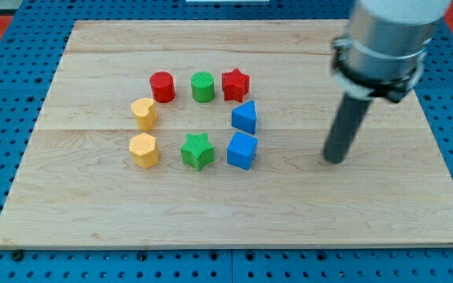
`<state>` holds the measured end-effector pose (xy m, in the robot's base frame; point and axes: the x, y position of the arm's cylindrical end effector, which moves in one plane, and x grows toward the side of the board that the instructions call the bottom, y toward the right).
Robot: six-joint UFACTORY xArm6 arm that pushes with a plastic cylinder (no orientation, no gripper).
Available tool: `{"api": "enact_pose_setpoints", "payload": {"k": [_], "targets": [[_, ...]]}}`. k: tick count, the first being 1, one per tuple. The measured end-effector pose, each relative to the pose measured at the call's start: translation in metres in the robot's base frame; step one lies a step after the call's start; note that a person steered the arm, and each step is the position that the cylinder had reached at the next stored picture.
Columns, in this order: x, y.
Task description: Slide the red star along with green circle slightly up
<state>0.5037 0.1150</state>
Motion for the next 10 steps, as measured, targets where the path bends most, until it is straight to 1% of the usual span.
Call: {"api": "enact_pose_setpoints", "payload": {"k": [1, 2, 3, 4, 5, 7, 10], "targets": [[-0.024, -0.076], [-0.072, -0.141], [-0.111, -0.174], [-0.120, -0.184], [-0.123, -0.169], [-0.109, -0.144], [-0.114, -0.060]]}}
